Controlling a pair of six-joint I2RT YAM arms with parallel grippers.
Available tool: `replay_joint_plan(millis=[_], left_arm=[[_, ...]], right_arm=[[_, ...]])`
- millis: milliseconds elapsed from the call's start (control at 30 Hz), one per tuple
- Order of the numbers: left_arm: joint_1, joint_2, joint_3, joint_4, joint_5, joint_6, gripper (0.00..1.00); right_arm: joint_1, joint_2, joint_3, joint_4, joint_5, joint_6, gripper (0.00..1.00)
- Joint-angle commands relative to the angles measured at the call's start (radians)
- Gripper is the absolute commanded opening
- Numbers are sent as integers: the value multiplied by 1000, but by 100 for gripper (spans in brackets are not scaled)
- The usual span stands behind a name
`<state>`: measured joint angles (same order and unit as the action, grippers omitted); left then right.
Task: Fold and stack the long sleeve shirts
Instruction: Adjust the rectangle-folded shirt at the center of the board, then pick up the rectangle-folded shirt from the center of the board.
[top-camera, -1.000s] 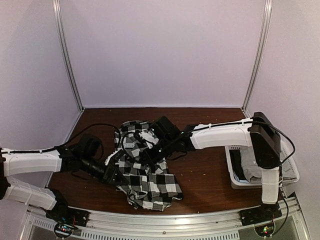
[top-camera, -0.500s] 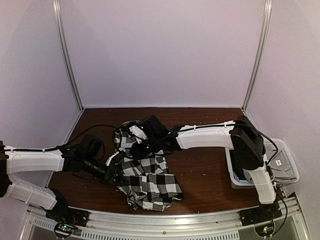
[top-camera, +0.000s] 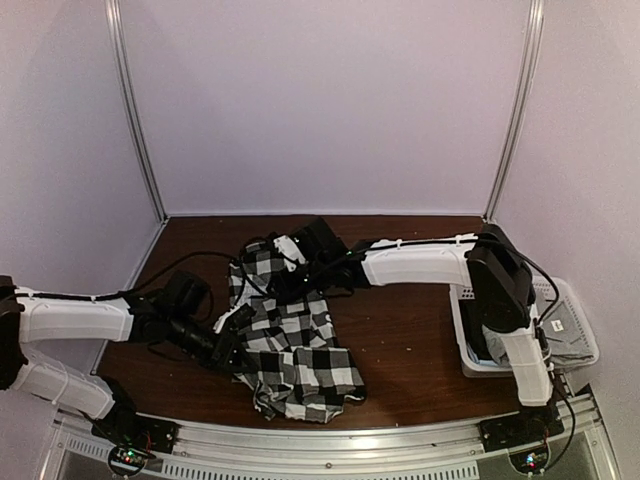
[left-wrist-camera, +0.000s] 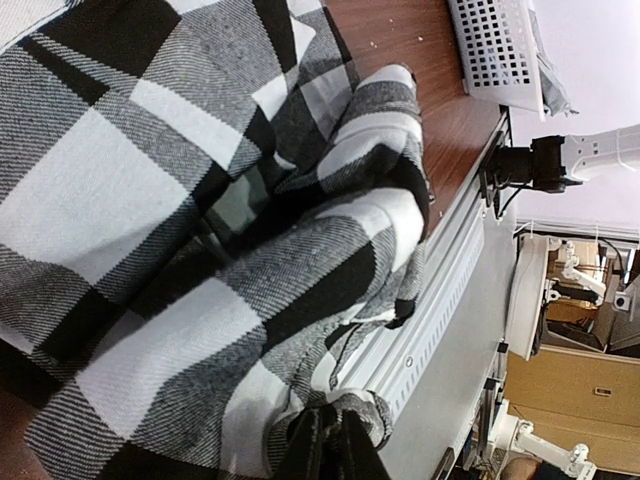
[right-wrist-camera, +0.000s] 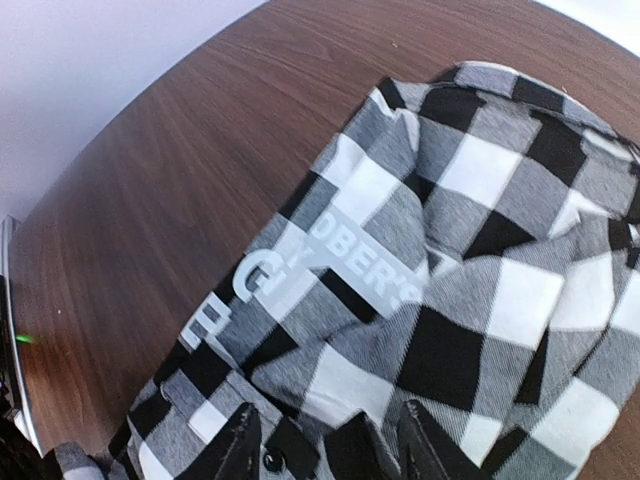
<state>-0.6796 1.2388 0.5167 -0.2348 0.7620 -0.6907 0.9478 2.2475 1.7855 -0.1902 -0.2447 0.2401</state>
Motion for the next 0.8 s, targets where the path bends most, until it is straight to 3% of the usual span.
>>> replay_joint_plan(millis=[0,533,767], left_arm=[[5,15,29,37,-10,1,8],[5,44,42,43,-9,-1,7],[5,50,48,42,-12,-3,7]], right_arm=[[-6,-190,-159,-1,35,-13,50],[60,-712,-897,-14,88,56,55],[149,-799,-1026,-17,104,61,50]])
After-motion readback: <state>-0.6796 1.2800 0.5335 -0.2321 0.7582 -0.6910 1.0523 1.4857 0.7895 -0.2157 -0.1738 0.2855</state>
